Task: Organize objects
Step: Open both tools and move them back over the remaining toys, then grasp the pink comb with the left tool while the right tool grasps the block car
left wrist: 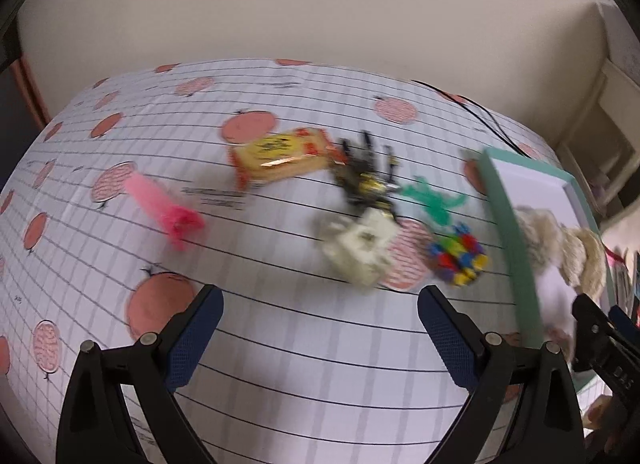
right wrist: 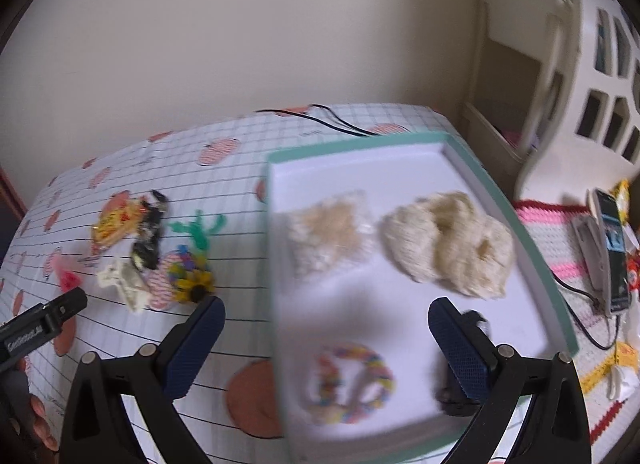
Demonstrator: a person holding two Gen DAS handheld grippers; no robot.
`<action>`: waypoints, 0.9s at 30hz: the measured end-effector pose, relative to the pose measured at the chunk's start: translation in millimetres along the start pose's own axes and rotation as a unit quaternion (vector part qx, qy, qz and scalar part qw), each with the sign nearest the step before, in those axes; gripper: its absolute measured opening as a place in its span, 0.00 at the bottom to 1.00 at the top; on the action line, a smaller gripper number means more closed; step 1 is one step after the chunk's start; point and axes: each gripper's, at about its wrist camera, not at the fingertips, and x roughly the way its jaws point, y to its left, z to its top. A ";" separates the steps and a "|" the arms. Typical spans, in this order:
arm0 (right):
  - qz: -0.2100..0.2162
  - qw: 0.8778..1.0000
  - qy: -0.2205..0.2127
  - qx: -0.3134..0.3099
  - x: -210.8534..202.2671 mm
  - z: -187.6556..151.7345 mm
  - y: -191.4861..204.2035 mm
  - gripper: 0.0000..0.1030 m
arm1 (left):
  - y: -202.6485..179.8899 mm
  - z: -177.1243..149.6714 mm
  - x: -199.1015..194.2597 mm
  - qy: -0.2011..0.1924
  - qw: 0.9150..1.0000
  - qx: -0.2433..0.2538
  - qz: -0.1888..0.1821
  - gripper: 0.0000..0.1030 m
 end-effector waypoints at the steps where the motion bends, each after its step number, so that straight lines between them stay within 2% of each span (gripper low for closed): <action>1: 0.004 1.000 -0.004 -0.006 -0.8 0.9 7.3 1.00 | 8.1 1.4 0.7 -0.001 1.000 -0.009 0.004 0.95; 8: 0.042 0.998 -0.020 -0.051 0.0 6.5 52.5 1.00 | 56.3 10.1 3.0 -0.010 0.997 -0.063 0.040 0.95; 16: 0.038 0.994 -0.016 -0.101 19.8 8.2 78.4 1.00 | 85.3 23.9 11.2 -0.028 0.994 -0.077 0.071 0.95; 27: 0.047 0.991 -0.001 -0.123 46.6 10.0 91.3 0.97 | 117.8 36.5 44.0 -0.014 0.987 -0.149 0.063 0.91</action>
